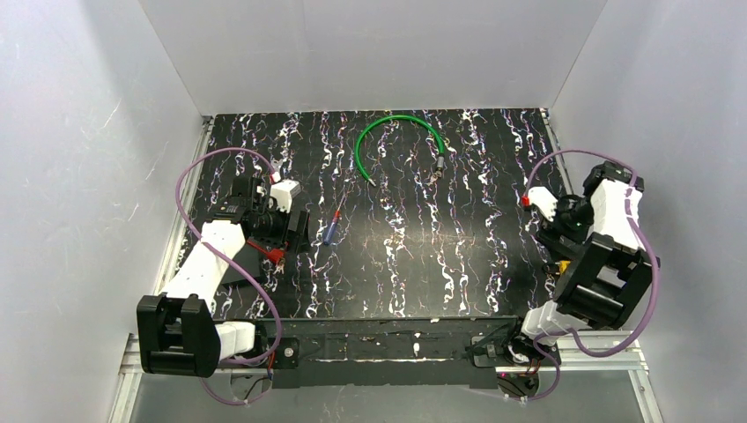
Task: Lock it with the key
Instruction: Pick up the lock from the corner of the board.
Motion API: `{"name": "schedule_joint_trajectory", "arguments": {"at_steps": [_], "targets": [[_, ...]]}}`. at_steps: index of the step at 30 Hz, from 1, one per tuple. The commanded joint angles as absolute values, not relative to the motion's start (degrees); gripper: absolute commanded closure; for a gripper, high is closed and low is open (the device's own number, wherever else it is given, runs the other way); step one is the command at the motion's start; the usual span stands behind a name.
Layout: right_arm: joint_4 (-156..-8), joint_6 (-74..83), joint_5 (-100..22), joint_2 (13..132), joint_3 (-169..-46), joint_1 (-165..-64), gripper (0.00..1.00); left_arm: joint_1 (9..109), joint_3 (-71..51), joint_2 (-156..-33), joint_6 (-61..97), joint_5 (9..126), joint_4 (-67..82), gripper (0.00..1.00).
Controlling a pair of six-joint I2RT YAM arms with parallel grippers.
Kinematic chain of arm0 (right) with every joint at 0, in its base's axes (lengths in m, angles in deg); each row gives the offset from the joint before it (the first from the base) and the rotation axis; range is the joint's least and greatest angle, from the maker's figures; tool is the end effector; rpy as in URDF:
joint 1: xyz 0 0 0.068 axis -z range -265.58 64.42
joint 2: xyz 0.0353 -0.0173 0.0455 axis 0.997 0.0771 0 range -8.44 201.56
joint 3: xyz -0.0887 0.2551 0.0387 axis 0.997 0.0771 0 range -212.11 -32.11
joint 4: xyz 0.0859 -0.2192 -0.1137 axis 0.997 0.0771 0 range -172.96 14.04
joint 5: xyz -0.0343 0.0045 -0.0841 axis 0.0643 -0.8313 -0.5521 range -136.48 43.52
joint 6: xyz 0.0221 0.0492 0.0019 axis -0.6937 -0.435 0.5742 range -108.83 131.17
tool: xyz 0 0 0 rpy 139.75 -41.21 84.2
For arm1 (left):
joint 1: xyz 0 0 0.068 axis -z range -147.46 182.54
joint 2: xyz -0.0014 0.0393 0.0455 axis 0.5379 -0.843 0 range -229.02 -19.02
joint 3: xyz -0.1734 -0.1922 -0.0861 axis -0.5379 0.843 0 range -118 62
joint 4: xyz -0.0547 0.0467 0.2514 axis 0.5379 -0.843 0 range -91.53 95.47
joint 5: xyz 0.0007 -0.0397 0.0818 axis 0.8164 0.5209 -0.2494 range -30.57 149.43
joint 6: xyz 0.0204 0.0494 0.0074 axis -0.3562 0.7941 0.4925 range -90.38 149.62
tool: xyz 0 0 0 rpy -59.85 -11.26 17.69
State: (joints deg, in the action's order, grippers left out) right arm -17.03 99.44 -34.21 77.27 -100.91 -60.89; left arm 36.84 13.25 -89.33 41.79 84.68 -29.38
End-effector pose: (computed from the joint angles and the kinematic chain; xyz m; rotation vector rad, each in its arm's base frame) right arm 0.2444 -0.1041 0.2549 -1.5412 2.4500 0.0209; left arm 0.2379 -0.0330 0.2393 0.5223 2.4353 -0.5039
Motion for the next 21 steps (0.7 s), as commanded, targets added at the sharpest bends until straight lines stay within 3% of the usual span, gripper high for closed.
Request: {"name": "schedule_joint_trajectory", "arguments": {"at_steps": [1,8,21], "targets": [[-9.07,112.10,-37.55,80.59,-102.04,-57.06,0.07,37.11,12.57,-88.20,42.94,87.46,-30.81,0.01],[-10.32,121.45,-41.32,82.12,-99.76,-52.43,0.09,37.25,12.23,-87.93,43.45,90.19,-31.53,0.01],[-22.49,123.16,-43.59,83.09,-92.54,-51.95,0.11,37.29,10.83,-89.17,43.66,91.74,-32.52,0.01]]}}
